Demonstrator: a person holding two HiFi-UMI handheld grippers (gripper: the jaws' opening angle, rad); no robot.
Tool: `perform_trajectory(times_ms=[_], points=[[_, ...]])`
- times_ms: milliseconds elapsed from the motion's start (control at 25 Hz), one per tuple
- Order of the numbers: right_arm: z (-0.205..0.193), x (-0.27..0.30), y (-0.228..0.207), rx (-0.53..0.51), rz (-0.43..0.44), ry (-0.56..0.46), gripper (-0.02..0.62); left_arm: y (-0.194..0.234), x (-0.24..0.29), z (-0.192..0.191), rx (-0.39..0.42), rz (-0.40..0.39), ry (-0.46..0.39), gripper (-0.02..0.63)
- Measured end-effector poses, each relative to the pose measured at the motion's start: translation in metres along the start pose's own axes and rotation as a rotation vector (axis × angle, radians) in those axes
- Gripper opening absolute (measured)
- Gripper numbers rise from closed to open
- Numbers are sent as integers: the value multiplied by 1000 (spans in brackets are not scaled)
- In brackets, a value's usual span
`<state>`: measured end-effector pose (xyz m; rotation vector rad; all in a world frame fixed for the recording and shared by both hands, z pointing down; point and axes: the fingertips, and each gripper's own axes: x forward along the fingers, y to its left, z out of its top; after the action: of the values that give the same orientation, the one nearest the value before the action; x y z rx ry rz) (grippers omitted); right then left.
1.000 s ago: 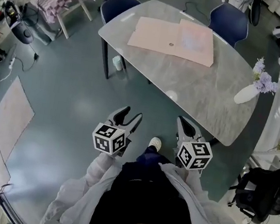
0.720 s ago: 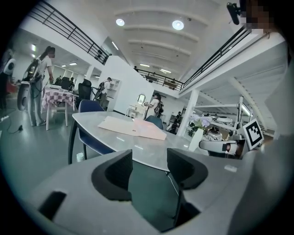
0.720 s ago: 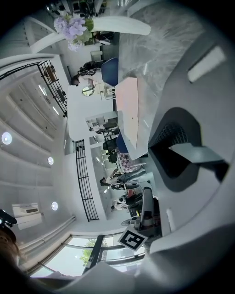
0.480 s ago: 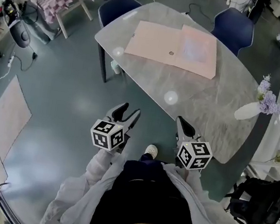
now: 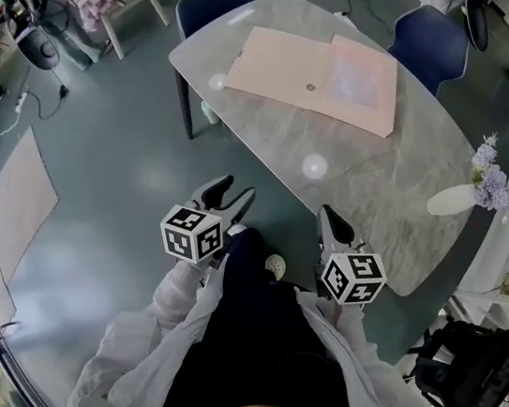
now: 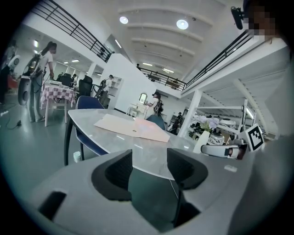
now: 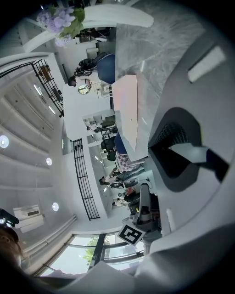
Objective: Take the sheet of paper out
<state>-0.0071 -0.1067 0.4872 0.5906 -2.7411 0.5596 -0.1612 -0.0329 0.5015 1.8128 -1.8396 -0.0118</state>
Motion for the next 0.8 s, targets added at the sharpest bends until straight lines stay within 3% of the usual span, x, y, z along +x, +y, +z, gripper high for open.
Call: perform_trajectory(times_ms=[360,800], points=[[-4,9,-15,35,-22,4,9,-2,18,-11,-28,-24,43,227],[39,60,-61,75,-82,-6,9,22,88,38,-22,-78,77,227]])
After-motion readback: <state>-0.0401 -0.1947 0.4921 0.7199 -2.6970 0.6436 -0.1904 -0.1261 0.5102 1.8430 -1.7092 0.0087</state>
